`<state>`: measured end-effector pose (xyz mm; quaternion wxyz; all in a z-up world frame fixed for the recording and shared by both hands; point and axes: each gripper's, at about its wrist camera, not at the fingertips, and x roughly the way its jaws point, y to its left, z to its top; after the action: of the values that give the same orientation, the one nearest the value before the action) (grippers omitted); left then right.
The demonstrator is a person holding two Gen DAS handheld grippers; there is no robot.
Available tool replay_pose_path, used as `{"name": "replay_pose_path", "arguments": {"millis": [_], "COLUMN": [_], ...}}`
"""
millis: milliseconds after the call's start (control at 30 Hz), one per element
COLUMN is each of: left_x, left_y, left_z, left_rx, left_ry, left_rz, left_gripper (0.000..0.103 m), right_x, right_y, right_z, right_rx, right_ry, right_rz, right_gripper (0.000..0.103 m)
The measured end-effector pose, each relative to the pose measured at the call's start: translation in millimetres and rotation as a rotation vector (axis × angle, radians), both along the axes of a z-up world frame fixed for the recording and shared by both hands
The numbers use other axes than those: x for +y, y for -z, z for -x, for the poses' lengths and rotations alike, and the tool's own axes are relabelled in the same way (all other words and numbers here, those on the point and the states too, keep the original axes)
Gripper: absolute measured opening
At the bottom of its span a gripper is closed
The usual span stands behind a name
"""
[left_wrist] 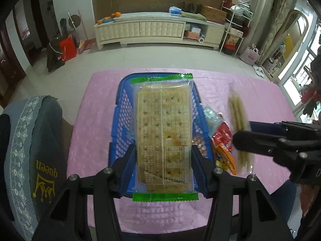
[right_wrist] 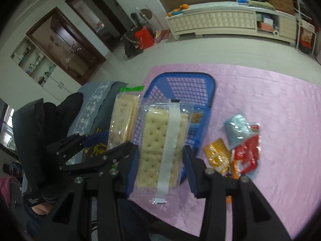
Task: Organize snacks
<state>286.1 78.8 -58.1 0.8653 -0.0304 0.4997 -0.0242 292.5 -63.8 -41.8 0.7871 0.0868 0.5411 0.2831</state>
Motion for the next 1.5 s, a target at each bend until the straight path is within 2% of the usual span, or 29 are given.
{"name": "replay_pose_path", "arguments": {"millis": [167,300,533,867,1133,1200,1267,1333,1500], "left_x": [13.7,23.9,27.7,31.3,39.5,45.0,47.8,48.6,48.8], "left_y": [17.5,31.5,51.0,58.6,54.8,51.8,47.5,43.4,33.5], "left_z": [-3.2,-5.8,-9.8,-16.0,-13.9,-11.8,-8.7,-5.8,3.1], "left_rx": [0.03,0.053,0.076,0.08,0.064,0.057,0.047,0.041,0.029], "left_ry": [-0.019,-0.017,0.026,0.049,0.01,-0.019,-0.019,-0.018,-0.027], "left_rz": [0.028,0.057,0.086,0.098,0.136,0.144,0.152,0.145,0.142], "left_gripper": [0.051,0.051,0.051,0.051,0.051,0.054,0.06,0.061,0.061], "right_x": [23.2,30.1,34.4,39.5,44.3,44.9,43.3,40.2,31.7], "right_y": [21.4,43.7,62.6,63.5,59.2,54.6,50.1,46.0,37.6], "right_z": [-9.6,-16.1,-16.1,-15.3,-12.9,-10.6,-8.7,-8.0,-0.9], "right_rx": [0.063,0.112,0.172,0.154,0.127,0.098,0.077,0.065,0.063], "right_ry": [-0.006,0.022,0.061,0.075,0.079,0.077,0.09,0.109,0.128], "right_rz": [-0.003,0.04,0.061,0.132,0.159,0.161,0.166,0.167,0.177], "right_gripper": [0.048,0.048,0.048,0.048,0.049,0.051,0.067,0.075,0.075]}}
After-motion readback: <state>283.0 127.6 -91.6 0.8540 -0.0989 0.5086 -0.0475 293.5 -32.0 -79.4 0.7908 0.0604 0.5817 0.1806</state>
